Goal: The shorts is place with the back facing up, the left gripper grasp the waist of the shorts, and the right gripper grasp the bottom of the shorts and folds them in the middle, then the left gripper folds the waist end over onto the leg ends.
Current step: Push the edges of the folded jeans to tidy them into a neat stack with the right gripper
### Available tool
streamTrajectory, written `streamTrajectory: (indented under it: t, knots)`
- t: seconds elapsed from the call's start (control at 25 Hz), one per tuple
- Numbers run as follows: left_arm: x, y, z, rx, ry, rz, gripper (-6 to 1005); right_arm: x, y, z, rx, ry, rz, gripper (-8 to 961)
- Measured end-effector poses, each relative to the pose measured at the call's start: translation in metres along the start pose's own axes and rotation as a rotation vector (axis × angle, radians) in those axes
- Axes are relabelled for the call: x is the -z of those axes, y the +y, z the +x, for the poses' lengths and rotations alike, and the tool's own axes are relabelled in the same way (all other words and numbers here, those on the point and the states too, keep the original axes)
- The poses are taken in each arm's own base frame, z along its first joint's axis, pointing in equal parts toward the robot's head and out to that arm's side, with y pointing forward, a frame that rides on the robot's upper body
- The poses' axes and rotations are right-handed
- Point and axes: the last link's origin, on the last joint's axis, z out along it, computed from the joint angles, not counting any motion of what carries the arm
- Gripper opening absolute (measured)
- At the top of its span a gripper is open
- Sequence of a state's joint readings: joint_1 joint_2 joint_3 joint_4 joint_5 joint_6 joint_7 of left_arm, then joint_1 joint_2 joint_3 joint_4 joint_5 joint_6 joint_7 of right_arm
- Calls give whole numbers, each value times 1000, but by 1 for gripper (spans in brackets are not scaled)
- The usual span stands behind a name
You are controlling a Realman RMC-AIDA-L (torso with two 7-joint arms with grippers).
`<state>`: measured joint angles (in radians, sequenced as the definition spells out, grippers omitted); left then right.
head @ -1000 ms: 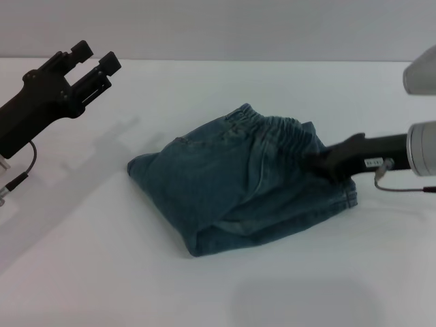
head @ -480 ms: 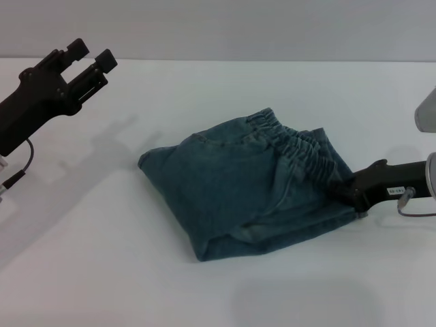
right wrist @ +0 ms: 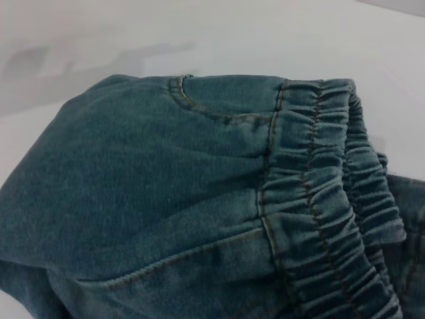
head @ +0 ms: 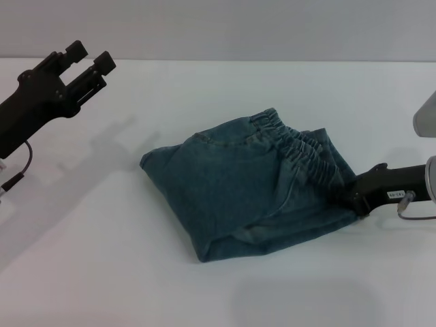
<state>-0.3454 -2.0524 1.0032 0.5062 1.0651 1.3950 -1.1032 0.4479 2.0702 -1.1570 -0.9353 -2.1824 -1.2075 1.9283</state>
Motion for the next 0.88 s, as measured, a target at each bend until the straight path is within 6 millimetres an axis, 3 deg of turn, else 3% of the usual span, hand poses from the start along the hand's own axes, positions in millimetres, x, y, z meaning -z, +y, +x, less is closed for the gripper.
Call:
streamTrajectory:
  t: [0.56, 0.88]
  knots:
    - [6, 0, -1, 14, 4, 8, 686, 5, -3, -1, -13, -23, 13, 379]
    - [6, -1, 0, 14, 8, 12, 686, 24, -13, -4, -39, -143, 47, 533]
